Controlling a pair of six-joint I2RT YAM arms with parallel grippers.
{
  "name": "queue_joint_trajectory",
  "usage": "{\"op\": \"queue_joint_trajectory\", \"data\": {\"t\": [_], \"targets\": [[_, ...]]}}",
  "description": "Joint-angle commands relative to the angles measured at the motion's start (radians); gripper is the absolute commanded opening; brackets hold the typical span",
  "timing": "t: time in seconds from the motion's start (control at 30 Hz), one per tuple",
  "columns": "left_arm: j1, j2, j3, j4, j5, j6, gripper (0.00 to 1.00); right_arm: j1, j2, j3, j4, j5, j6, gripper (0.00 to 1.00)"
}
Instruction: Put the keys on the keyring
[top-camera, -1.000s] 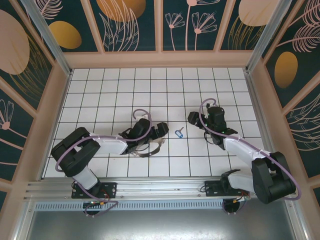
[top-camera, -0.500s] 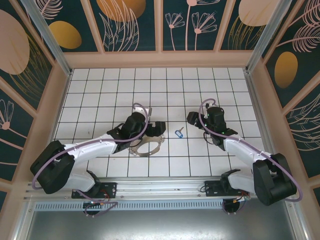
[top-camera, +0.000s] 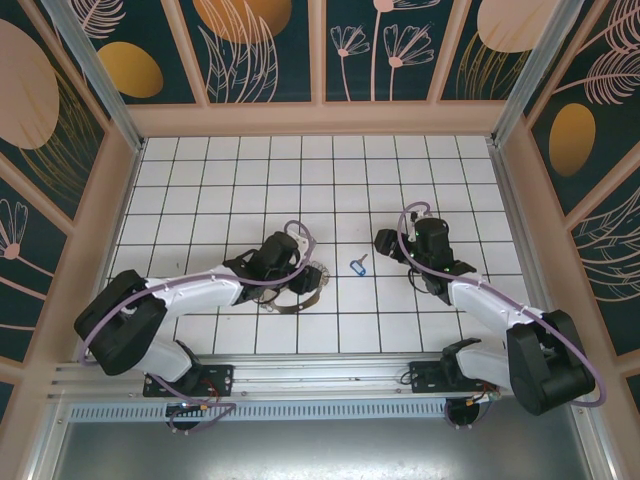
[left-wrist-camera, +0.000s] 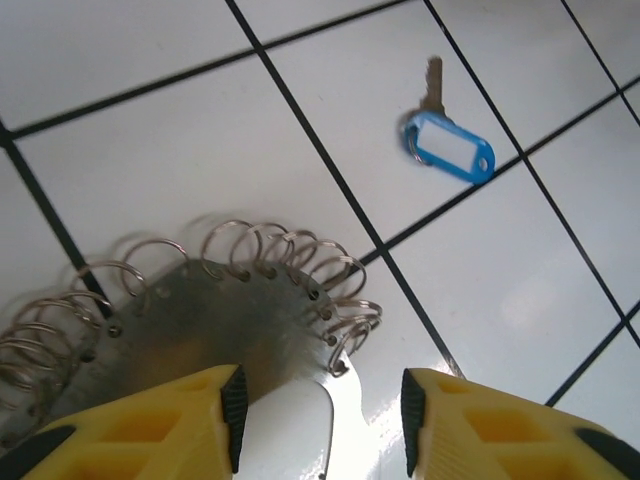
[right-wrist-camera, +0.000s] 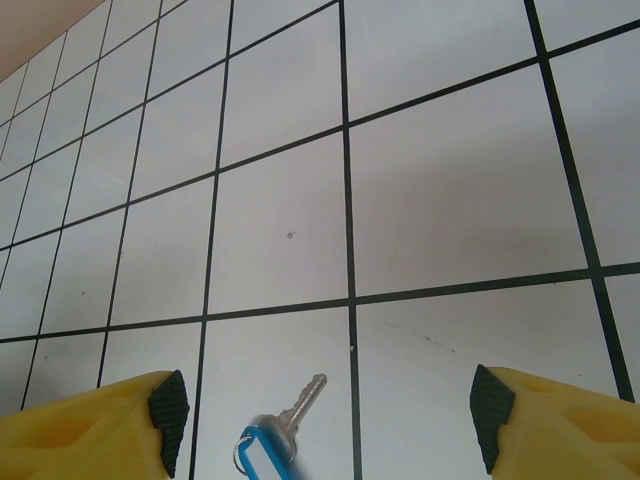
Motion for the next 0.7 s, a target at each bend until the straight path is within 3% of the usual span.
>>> {"op": "queue_joint_trajectory", "data": {"t": [0.0,0.67], "targets": [[-0.001,0.03,0.026,-0.013,0.074,0.026,0.43,0.005,-0.02,-0.015,0.01,-0.005,-0.007,0.76],[-0.012,0.122,0.043,0.053,0.093,0.028,0.39,0.004,-0.012,-0.028,0.028,0.009,-0.012,0.77]]}}
